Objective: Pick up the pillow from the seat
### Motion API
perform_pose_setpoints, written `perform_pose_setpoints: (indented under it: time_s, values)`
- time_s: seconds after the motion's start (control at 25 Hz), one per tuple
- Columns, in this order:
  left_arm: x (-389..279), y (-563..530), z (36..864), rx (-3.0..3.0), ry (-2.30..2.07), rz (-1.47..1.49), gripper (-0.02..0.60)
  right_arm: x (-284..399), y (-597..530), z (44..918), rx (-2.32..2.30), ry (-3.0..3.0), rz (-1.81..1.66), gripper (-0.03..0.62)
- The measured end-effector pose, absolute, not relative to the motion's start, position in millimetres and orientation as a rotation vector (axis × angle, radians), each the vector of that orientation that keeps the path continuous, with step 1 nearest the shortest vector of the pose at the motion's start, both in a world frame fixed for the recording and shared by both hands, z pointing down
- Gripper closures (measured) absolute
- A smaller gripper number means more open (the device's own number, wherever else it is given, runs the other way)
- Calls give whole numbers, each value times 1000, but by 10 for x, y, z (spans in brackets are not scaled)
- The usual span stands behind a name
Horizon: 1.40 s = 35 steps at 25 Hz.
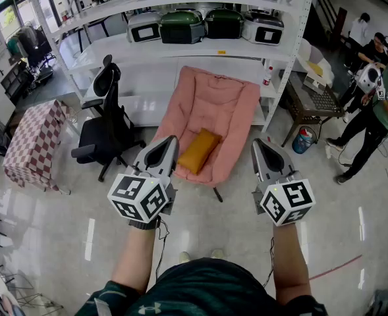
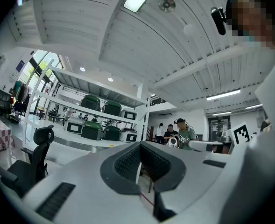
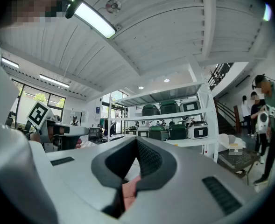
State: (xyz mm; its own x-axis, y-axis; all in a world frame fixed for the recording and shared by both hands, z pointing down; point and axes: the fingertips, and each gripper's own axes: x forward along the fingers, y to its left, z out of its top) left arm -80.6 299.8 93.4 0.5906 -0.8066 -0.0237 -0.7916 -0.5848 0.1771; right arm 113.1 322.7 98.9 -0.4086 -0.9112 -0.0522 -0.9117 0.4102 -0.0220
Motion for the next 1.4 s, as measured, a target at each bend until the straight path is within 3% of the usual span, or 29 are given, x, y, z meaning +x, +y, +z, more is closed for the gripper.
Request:
perform_pose_setpoints:
  time_s: [1.4]
  values:
    - [-329,3009,1191,2613,-1439,-111,577,1611,3107,1306,-1529,2615,-150,592]
